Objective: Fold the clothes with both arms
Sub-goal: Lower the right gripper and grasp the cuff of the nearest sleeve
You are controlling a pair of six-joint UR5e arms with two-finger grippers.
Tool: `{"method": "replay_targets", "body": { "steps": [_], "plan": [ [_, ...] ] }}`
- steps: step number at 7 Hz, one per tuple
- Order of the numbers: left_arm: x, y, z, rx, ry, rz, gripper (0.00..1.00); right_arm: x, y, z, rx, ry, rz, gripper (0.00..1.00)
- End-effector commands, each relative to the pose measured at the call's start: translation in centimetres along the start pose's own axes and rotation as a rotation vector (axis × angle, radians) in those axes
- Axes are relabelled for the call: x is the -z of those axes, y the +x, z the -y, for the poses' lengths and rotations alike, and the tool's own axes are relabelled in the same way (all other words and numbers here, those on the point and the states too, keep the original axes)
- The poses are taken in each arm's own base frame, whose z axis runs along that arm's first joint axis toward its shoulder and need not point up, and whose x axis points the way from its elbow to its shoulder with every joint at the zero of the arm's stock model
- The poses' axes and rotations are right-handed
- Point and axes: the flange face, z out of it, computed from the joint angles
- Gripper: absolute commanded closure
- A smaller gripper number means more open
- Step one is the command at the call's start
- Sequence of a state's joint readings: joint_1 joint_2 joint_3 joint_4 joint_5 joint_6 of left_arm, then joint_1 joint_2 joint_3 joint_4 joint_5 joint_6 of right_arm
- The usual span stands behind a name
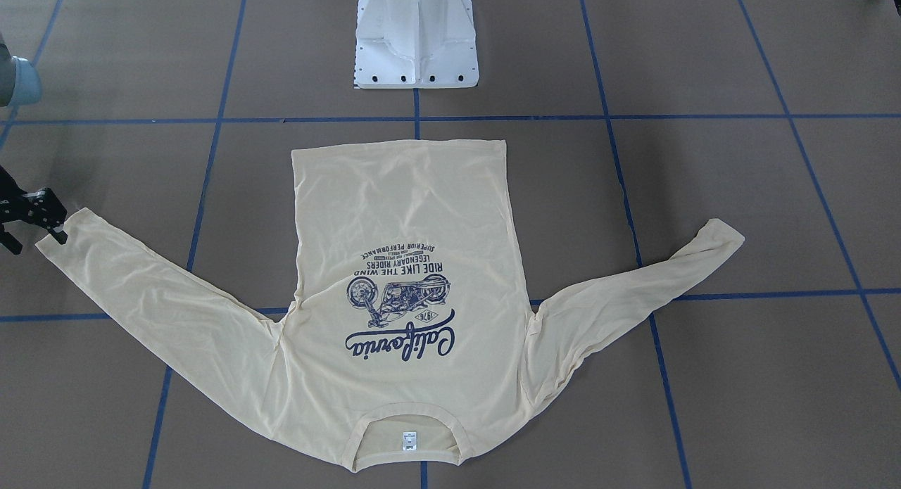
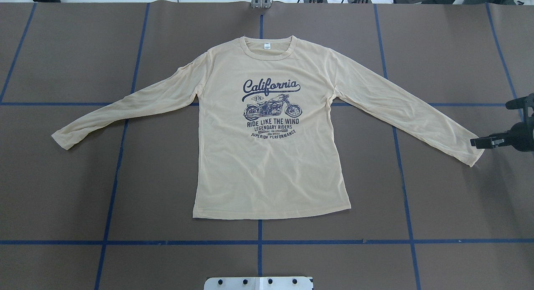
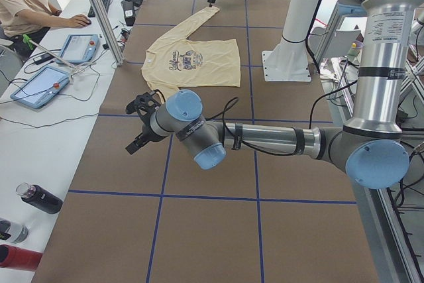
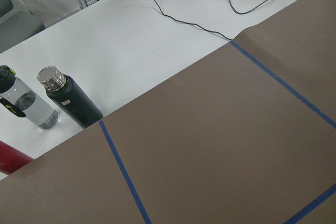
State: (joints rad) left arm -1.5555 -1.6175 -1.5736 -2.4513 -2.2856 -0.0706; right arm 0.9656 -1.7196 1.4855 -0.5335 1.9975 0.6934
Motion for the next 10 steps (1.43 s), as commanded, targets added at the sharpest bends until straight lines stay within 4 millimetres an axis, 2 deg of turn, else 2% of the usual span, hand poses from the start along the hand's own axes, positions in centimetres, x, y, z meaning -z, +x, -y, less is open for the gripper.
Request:
{"method": "replay_targets", "body": {
  "steps": [1, 2, 4, 5, 7, 10],
  "plan": [
    [0.0, 0.0, -0.1, 0.001, -0.001, 0.0, 0.0, -0.3, -0.1, -0.3, 0.004, -0.005, -0.003, 0.39],
    [-0.1, -0.1, -0.1, 0.002, -0.003, 0.0, 0.0, -0.3, -0.1, -0.3, 0.004, -0.005, -0.003, 0.48],
    [-0.1, -0.1, 0.0, 0.001, -0.001, 0.0, 0.0, -0.3, -0.1, -0.3, 0.004, -0.005, -0.003, 0.57],
    [-0.1, 0.0, 0.0, 0.001, -0.002, 0.0, 0.0, -0.3, -0.1, -0.3, 0.004, -0.005, -0.003, 0.66],
    [-0.1, 0.0, 0.0, 0.001, -0.002, -0.001, 0.0, -0.1, -0.4, 0.0, 0.007, 0.0, 0.004, 1.0],
    [-0.1, 0.0, 0.0, 0.002, -0.002, -0.001, 0.0, 0.8, -1.7, 0.9, 0.023, 0.022, 0.029, 1.0]
  ]
}}
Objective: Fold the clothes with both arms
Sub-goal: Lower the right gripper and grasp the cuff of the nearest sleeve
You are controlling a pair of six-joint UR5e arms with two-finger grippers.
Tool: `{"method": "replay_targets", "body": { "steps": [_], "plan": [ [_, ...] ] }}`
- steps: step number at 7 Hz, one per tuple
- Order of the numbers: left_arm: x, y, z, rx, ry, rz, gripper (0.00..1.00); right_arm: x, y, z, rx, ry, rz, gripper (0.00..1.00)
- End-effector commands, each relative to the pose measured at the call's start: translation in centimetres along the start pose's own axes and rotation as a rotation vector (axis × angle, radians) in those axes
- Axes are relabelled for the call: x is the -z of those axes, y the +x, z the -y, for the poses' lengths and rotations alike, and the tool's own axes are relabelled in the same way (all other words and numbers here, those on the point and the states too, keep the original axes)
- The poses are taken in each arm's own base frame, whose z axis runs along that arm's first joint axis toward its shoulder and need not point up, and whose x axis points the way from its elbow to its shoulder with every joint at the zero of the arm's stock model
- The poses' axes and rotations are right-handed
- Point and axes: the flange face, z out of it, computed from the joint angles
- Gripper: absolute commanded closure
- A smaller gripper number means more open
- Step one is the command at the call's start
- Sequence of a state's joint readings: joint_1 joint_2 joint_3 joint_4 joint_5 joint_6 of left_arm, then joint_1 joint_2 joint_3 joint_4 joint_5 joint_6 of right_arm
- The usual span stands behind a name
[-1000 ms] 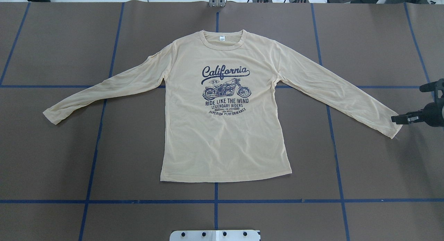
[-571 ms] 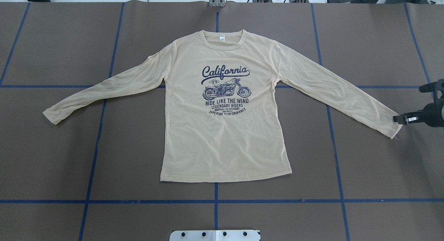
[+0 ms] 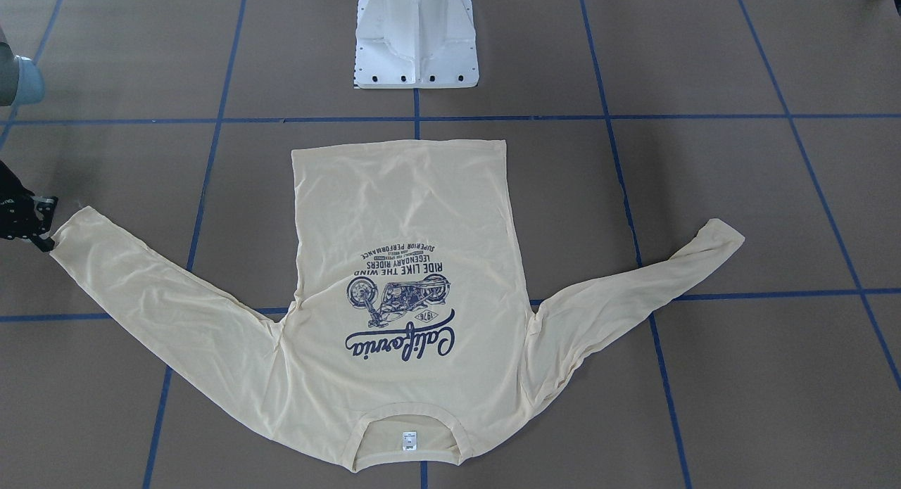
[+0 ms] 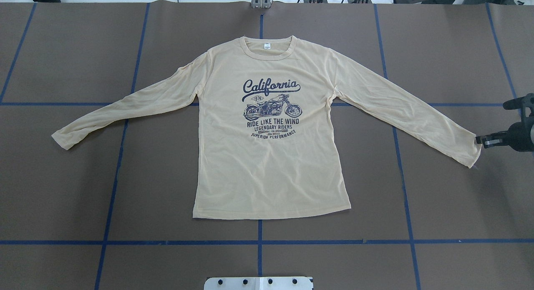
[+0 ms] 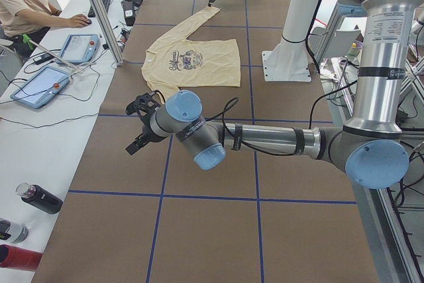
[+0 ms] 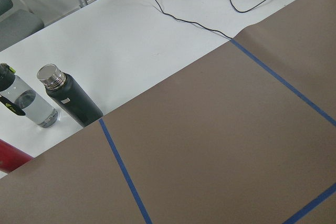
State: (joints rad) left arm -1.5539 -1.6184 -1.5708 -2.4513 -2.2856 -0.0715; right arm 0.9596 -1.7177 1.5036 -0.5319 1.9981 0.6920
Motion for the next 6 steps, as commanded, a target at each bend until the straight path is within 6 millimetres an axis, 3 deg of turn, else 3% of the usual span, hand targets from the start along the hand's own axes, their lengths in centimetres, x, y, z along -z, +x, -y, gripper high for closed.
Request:
{"method": "replay_targets", "body": {
  "steps": [1, 2, 3, 6],
  "plan": [
    [0.0, 0.0, 0.0, 0.001, 0.0, 0.0, 0.0, 1.3, -1.2, 1.4, 0.01, 0.031, 0.024, 1.0],
    [0.0, 0.0, 0.0, 0.001, 0.0, 0.0, 0.0, 2.5, -1.8, 3.3, 0.006, 0.064, 0.032, 1.0],
    [0.0, 0.0, 0.0, 0.001, 0.0, 0.0, 0.0, 4.1, -2.7, 6.6, -0.017, 0.082, 0.047, 1.0],
    [-0.1, -0.1, -0.1, 0.005, -0.003, 0.0, 0.0, 9.9, -15.1, 19.7, -0.08, 0.049, 0.014, 1.0]
  ]
}}
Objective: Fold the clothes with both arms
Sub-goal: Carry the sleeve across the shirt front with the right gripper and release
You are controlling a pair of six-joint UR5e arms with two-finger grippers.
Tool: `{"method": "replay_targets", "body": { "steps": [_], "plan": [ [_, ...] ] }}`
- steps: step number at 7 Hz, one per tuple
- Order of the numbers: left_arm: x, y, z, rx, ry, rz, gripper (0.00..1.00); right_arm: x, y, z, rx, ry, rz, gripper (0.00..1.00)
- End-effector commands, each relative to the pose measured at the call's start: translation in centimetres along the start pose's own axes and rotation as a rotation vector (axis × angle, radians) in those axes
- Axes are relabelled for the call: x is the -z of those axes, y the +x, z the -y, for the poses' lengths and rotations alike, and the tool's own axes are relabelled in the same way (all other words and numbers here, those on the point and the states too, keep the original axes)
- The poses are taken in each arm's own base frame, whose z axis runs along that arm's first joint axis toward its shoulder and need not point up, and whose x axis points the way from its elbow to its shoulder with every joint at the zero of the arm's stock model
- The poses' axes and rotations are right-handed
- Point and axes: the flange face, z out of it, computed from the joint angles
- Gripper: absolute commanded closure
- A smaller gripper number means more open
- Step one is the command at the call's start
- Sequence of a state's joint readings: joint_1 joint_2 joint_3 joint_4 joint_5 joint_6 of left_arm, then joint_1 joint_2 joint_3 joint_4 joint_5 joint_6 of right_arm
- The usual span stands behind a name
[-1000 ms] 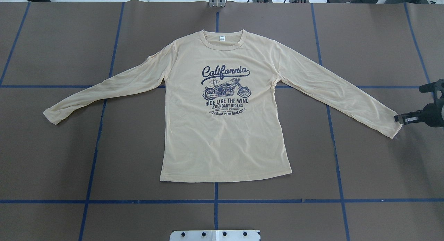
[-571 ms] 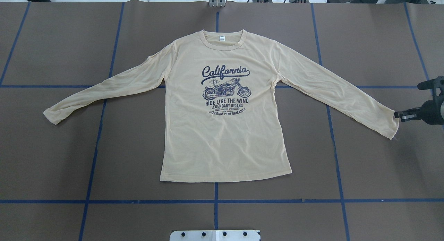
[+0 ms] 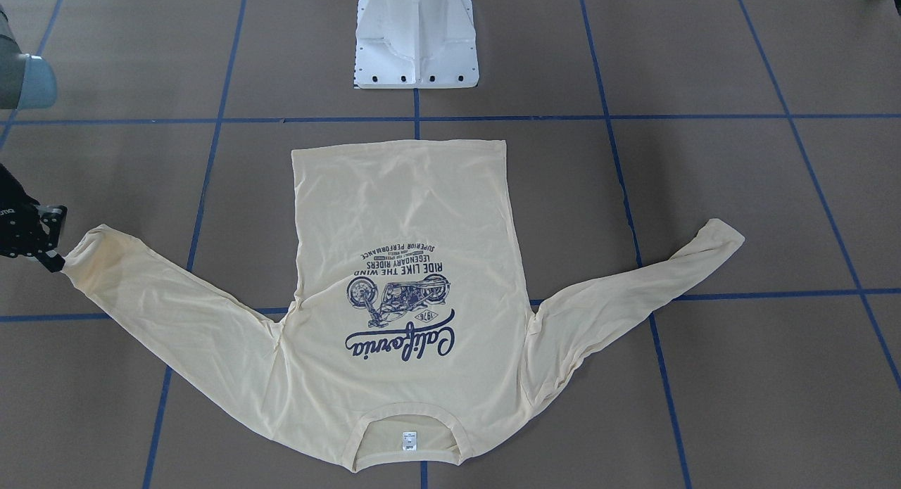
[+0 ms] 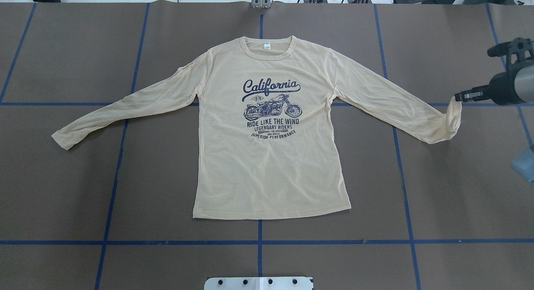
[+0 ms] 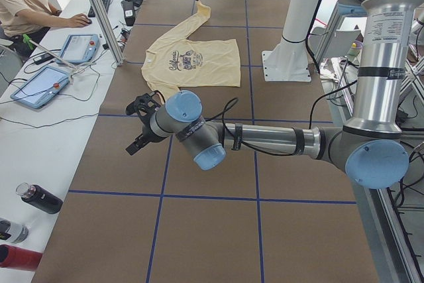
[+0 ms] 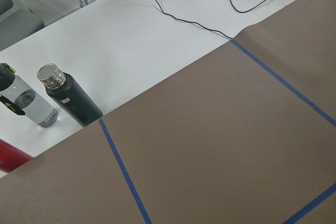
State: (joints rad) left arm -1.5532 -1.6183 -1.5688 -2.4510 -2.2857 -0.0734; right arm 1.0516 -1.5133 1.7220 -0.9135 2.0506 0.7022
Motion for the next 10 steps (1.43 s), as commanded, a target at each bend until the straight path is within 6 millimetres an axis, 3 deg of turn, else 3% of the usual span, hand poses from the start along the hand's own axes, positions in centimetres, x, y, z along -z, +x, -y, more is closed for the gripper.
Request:
{"method": "replay_targets", "body": {
  "steps": [1, 3, 4, 5, 8, 10],
  "plan": [
    [0.0, -0.1, 0.0, 0.004, -0.001, 0.001, 0.0, 2.4, -10.9, 8.9, -0.101, 0.007, -0.019, 1.0],
    [-0.2, -0.1, -0.1, 0.014, -0.004, 0.0, 0.0, -0.2, -23.8, 12.0, -0.161, 0.061, -0.061, 1.0],
    [-0.3, -0.2, -0.2, 0.016, -0.007, 0.0, 0.0, -3.0, -30.1, 13.7, -0.183, 0.095, -0.07, 1.0],
    [-0.4, -0.2, -0.2, 0.015, -0.007, -0.001, 0.0, -5.1, -35.0, 15.1, -0.187, 0.12, -0.084, 1.0],
    [-0.4, -0.2, -0.2, 0.018, -0.007, -0.001, 0.0, -6.2, -49.4, 19.0, -0.146, 0.156, -0.042, 1.0],
    [-0.4, -0.1, -0.2, 0.024, -0.008, -0.002, 0.0, -9.8, -57.1, 18.1, -0.173, 0.208, -0.002, 1.0]
  ]
}}
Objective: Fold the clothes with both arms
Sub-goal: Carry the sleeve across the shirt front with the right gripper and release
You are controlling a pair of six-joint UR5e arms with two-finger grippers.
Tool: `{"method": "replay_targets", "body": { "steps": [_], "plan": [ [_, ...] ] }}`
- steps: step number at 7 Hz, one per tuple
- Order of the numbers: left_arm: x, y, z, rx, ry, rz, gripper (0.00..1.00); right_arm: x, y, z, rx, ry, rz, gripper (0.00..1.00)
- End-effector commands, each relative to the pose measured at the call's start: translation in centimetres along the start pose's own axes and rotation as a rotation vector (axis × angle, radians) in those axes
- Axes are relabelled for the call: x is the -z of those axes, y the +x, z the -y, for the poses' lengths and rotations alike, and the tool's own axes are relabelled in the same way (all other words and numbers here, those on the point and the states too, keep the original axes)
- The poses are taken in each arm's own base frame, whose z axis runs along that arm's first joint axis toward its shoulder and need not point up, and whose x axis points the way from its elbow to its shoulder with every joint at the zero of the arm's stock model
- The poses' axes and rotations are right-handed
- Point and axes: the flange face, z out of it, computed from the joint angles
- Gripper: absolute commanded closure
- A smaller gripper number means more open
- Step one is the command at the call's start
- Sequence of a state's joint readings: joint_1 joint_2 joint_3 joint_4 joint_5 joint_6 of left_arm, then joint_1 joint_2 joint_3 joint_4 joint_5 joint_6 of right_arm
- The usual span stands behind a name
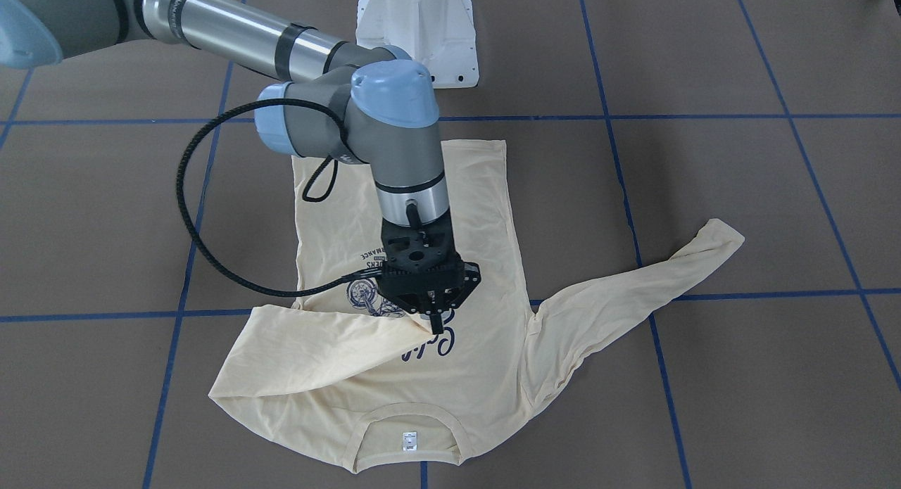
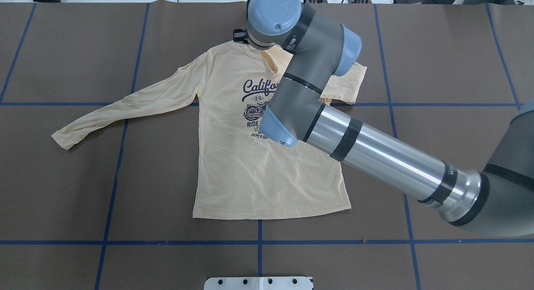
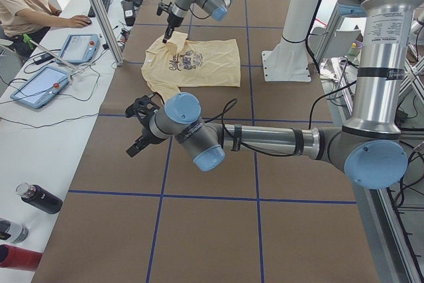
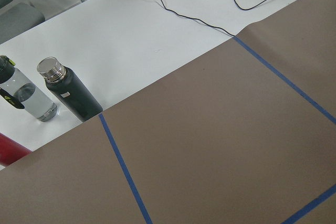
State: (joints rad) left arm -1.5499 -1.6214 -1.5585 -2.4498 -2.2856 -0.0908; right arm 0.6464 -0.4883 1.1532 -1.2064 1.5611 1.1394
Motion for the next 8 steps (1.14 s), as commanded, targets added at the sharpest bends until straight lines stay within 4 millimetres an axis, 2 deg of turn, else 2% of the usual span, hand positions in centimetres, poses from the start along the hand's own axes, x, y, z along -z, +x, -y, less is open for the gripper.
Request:
{"method": "replay_targets", "body": {
  "steps": [1, 3, 4, 6, 7, 8],
  "plan": [
    [0.0, 0.0, 0.0, 0.005, -0.001, 0.0, 0.0, -1.8, -6.0, -2.2, 0.003, 0.009, 0.007, 1.0],
    [-0.1, 0.0, -0.2, 0.006, -0.004, -0.001, 0.0, -2.7, -9.2, -4.1, 0.025, 0.004, -0.012, 1.0],
    [-0.3, -0.1, -0.3, 0.008, -0.007, -0.001, 0.0, -3.1, -9.5, -5.1, 0.031, -0.006, -0.016, 1.0],
    [-0.4, -0.1, -0.3, 0.009, -0.009, -0.002, 0.0, -3.0, -9.8, -5.1, 0.026, -0.006, -0.014, 0.54],
    [-0.4, -0.1, -0.3, 0.009, -0.009, -0.002, 0.0, -2.8, -10.0, -5.0, 0.019, -0.005, -0.011, 0.01],
    [-0.4, -0.1, -0.3, 0.009, -0.009, -0.002, 0.0, -2.0, -10.7, -4.3, 0.012, 0.0, 0.0, 0.01]
  ]
}}
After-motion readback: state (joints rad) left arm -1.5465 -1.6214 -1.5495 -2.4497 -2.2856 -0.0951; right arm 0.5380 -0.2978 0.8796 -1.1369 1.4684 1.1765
